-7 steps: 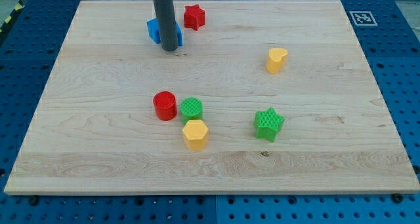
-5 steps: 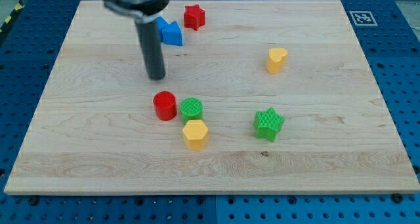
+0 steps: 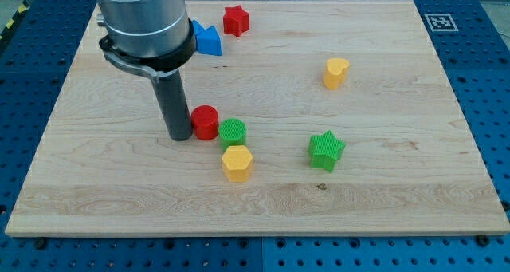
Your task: Place red circle to the top of green circle
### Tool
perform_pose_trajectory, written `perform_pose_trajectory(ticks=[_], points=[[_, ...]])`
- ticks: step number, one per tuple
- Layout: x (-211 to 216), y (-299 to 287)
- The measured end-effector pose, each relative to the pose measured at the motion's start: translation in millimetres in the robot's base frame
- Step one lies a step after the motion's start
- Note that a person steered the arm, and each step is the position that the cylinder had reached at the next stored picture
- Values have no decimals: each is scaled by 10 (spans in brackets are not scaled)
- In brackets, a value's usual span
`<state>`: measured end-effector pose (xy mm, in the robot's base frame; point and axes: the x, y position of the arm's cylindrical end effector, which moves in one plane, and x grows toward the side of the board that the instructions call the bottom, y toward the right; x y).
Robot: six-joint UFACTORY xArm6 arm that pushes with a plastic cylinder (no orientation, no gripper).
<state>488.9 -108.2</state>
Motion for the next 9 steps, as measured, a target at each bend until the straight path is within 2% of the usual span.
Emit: perform_pose_trajectory(ticks=[2,6,9], points=[[145,466],[-522,876],[-1217,933]])
